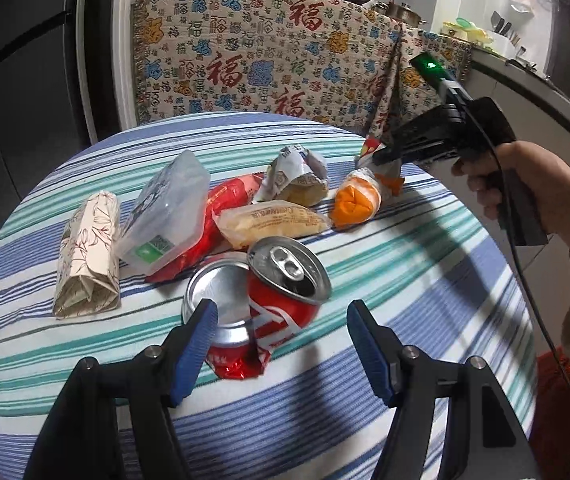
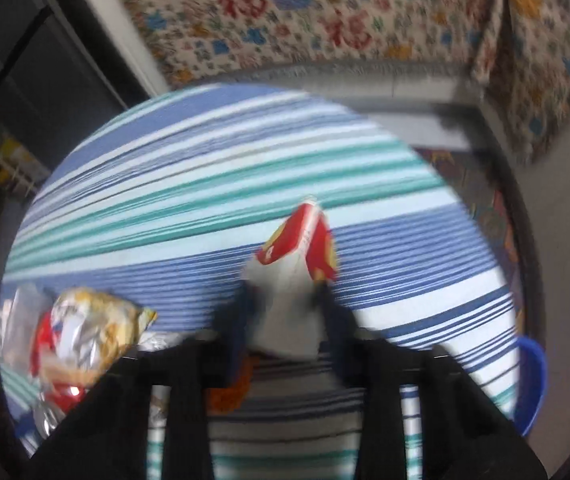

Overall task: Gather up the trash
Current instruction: 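Return both tools to the table and grasp the white-red wrapper with the right gripper, then close the left gripper on the crushed red cola can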

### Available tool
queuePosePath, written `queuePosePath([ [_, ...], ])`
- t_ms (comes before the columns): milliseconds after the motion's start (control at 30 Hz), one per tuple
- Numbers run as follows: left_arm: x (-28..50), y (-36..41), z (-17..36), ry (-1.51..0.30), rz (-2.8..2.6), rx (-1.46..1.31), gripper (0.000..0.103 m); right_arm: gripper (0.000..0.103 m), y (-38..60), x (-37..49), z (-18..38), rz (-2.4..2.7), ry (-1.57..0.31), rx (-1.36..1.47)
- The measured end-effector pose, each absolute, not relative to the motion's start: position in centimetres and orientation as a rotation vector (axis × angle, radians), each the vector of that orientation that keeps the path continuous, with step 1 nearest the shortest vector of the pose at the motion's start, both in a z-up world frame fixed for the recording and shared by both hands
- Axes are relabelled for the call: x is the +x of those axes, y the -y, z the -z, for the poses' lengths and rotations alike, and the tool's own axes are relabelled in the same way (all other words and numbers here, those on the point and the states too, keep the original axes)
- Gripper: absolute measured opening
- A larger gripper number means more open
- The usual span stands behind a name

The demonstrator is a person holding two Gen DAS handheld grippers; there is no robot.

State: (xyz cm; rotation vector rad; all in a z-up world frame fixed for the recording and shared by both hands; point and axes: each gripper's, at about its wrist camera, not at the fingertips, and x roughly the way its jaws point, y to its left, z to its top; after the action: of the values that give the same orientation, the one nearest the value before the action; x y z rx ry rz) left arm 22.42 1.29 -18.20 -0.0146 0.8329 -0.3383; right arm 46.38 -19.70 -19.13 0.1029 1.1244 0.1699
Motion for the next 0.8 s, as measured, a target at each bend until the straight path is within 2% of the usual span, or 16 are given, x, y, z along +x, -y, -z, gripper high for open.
queuePosePath([
  [167, 21.9, -0.8, 18.1, -0.835, 0.388, 0.004, 0.069, 0.015, 22.0, 43.6, 19.1, -0.239, -1.101, 0.043],
  [400, 22.4, 1.2, 18.5, -0.816, 0.365, 0.116, 0.069, 0.015, 24.9, 35.4, 16.9, -0.325, -1.042, 0.06],
  [600, 24.0, 1.3, 19.0, -0.807, 0.254, 0.11, 0.069, 0.016, 23.8, 30.0, 18.5, -0.344, -1.055, -0.019],
  [633, 24.1, 1.3, 19.0, -0.805, 0.253, 0.105, 0.066, 0.017, 23.5, 29.7, 18.5, -0.349, -1.047, -0.041],
  [667, 24.1, 1.3, 18.9, -0.803, 0.255, 0.096, 0.059, 0.017, 23.3, 29.4, 18.4, -0.34, -1.034, -0.073],
  [767, 24.2, 1.3, 18.6, -0.794, 0.251, 0.067, 0.027, 0.017, 23.8, 29.1, 18.2, -0.356, -1.02, -0.049],
  [800, 24.1, 1.3, 18.3, -0.789, 0.262, 0.042, 0.023, 0.017, 23.9, 29.1, 18.1, -0.362, -1.018, -0.047],
])
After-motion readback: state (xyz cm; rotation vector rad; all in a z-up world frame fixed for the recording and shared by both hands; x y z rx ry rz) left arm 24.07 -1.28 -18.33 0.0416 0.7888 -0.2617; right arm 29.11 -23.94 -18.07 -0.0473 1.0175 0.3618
